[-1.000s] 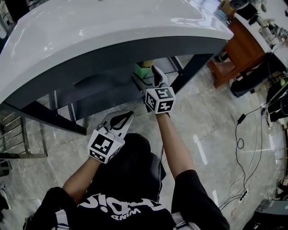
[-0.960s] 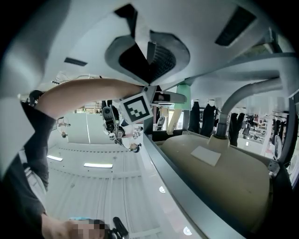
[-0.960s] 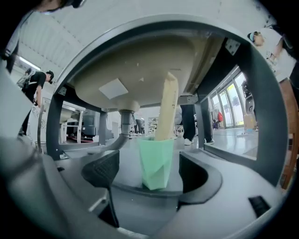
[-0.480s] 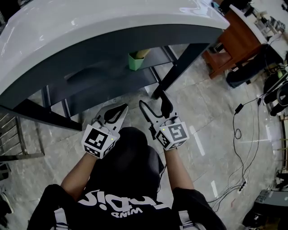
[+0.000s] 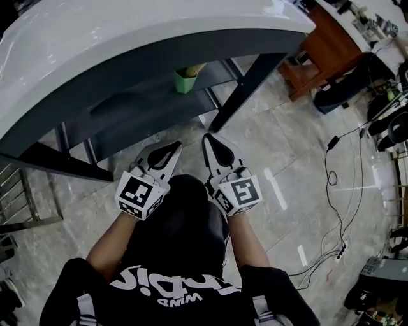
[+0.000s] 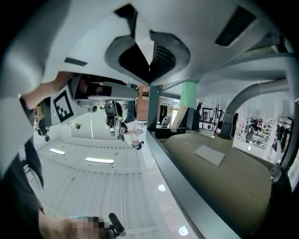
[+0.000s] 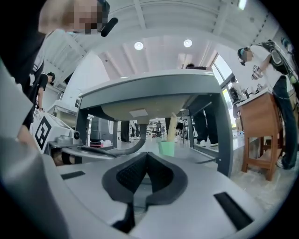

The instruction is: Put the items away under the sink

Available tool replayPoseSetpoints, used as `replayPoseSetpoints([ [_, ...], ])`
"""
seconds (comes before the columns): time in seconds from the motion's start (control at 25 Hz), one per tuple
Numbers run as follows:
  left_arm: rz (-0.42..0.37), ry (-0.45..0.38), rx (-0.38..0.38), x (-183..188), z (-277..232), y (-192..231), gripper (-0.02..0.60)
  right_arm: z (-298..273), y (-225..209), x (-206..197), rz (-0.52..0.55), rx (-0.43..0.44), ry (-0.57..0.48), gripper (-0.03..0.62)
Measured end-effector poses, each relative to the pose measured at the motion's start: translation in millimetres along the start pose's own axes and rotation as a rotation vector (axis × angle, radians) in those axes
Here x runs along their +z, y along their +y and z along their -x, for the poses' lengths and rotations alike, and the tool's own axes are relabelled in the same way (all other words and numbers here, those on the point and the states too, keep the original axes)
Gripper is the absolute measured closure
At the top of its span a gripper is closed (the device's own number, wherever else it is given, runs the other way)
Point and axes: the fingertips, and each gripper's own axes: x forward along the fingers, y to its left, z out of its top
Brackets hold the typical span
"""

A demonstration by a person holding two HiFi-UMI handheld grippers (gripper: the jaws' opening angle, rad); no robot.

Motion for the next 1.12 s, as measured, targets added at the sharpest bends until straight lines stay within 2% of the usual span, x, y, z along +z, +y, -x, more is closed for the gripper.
replayPoseSetpoints([
  [0.2,0.041,0.07,-0.02,36.9,7.8,-10.0,0.565,7.5,13.2,44.6,-0.027,0.007,0.042,0.576],
  [0.52,0.112,0.168,-0.04,159.7,17.3,-31.3,0.565,22.0,25.5,176.9,-0.117,0.042,0.088,0.576],
  [0.88,0.118,0.149,-0.014,353.0,47.7,-18.5,0.565,26.1,50.0,353.9,-0.127,0.076,0.147,0.576],
  [1.12,0.114,0.153,-0.02,422.6,65.6,-15.8,0.565,43.7,61.5,420.7,-0.133,0.048,0.167,0.576],
])
